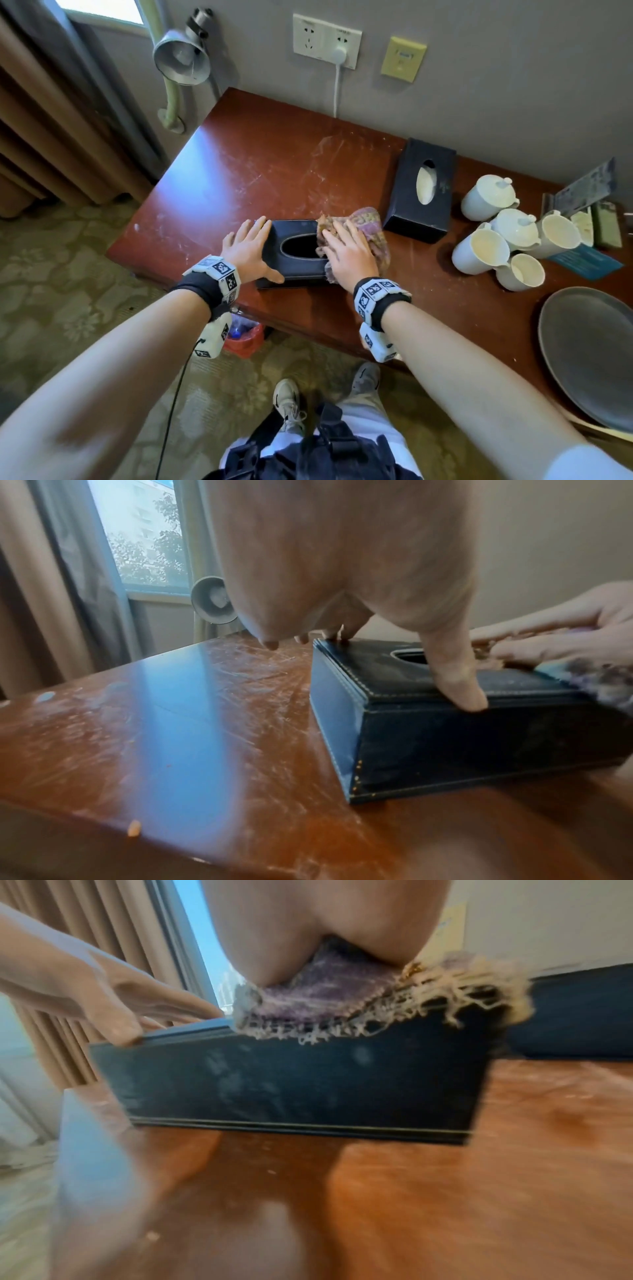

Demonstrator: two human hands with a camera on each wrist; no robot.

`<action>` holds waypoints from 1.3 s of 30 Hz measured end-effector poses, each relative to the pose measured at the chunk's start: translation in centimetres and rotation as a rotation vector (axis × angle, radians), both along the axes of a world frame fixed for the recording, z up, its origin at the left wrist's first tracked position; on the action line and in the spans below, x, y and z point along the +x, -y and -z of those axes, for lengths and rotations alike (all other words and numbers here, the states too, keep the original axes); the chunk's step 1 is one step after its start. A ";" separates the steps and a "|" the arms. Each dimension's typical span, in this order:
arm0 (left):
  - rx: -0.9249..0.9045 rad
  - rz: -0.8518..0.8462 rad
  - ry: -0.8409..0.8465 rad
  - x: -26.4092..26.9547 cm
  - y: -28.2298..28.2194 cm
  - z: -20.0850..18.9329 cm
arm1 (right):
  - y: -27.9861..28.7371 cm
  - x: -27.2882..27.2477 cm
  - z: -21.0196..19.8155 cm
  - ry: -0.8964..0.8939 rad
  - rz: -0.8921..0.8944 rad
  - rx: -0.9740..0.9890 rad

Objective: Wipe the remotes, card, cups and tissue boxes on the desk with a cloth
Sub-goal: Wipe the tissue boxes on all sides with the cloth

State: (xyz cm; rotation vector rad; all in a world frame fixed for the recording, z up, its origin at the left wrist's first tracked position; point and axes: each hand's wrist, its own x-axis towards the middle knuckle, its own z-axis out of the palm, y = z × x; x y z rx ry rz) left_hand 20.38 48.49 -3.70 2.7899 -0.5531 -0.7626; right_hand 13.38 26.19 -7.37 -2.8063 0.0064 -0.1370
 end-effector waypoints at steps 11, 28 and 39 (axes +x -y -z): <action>0.003 0.167 0.079 -0.9 -0.8 0.5 | -1.3 -3.2 1.5 0.260 0.292 0.149; -0.142 0.001 0.034 -1.5 -1.8 1.4 | 5.6 -4.6 -2.7 0.328 0.635 0.502; -0.263 -0.128 -0.009 -2.2 -2.4 1.9 | 3.3 0.8 -1.1 -0.234 0.405 0.192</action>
